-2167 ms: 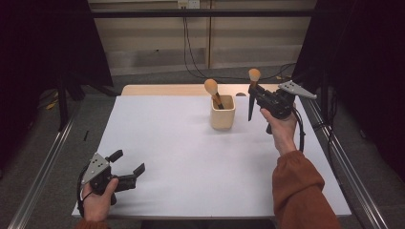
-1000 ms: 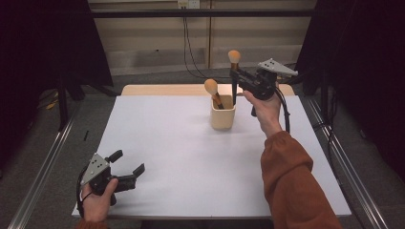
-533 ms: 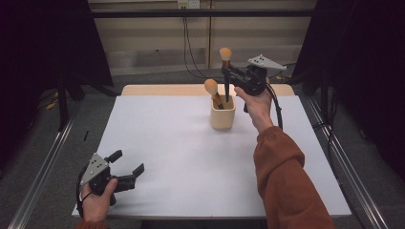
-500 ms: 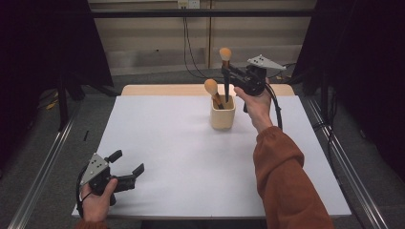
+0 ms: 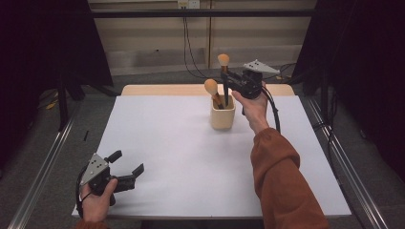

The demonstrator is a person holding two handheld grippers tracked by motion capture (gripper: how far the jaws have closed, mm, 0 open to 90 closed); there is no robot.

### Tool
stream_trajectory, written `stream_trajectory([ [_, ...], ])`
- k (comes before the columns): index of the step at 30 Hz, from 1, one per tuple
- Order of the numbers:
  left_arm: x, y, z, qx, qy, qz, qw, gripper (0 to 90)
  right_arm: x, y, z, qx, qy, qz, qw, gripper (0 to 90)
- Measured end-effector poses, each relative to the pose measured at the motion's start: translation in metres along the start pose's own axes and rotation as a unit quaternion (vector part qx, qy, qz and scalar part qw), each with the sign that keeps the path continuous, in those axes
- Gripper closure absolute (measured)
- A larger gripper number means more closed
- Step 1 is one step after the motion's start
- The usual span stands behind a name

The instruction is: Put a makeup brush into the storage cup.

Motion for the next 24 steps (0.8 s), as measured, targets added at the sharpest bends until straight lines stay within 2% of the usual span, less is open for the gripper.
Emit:
stream_trajectory([
  [15, 0.0, 0.0, 0.0, 0.002, -0.001, -0.001, 1.0, 2.1, 0.022, 0.016, -0.001, 0.017, -0.016, -0.015, 0.9996, 74.9],
  [24, 0.0, 0.001, 0.0, 0.002, 0.0, -0.002, 1.0, 2.1, 0.037, 0.018, -0.003, 0.019, -0.03, -0.017, 0.9992, 74.9],
])
Point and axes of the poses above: each handheld gripper's, and its own axes: z roughly backward along the jaws, x roughly out of its underside, y roughly to its right, the point moved 2 cm from there along -z, roughly forward along the jaws, and after that the axes turned 2 degrees about x, right-handed, at the moved point
